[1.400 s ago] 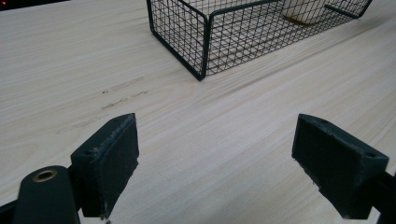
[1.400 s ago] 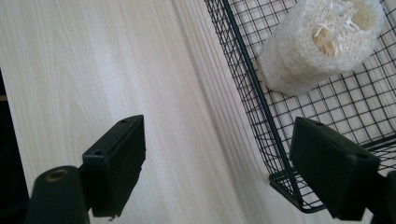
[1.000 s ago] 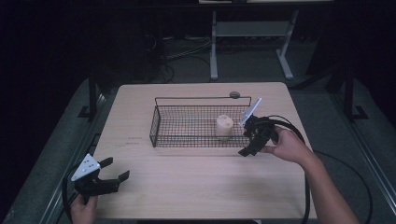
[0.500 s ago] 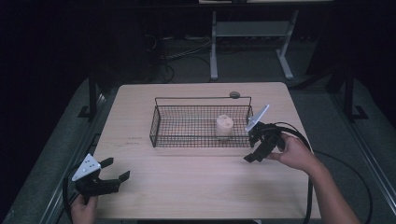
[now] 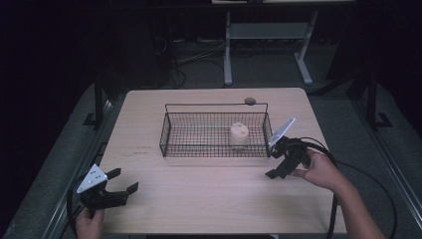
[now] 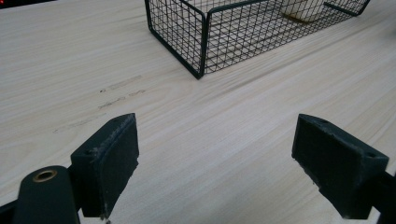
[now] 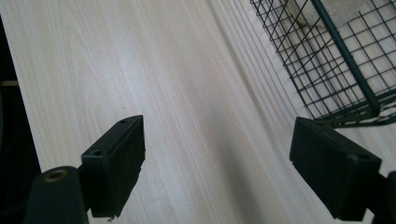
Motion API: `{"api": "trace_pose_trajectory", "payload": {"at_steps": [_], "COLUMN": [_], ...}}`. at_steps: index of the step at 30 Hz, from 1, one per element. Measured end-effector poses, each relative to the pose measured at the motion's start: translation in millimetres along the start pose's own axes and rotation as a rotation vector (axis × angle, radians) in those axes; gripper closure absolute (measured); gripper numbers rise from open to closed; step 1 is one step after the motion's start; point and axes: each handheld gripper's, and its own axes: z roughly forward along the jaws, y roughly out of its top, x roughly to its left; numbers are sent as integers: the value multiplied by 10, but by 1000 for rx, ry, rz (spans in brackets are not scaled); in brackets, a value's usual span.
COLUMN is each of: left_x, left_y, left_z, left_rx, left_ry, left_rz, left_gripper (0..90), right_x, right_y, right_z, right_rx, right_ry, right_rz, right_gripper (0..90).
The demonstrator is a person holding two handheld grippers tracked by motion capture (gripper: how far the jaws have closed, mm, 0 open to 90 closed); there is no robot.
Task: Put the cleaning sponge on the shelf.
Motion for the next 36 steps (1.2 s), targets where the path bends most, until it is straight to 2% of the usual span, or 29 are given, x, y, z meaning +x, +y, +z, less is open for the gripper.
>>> {"api": "trace_pose_trajectory", "payload": {"at_steps": [36], "left_x": [-14], "left_y": [-2], "left_z": [15], "left_rx": [8], "left_ry": [-5], "left_rz": [4], "left_gripper": [139], "right_x": [151], "right_y": [-501], "right_z": [68], "right_rx": [-23], "right_ry": [1], "right_rz": [50], "right_gripper": [175]}}
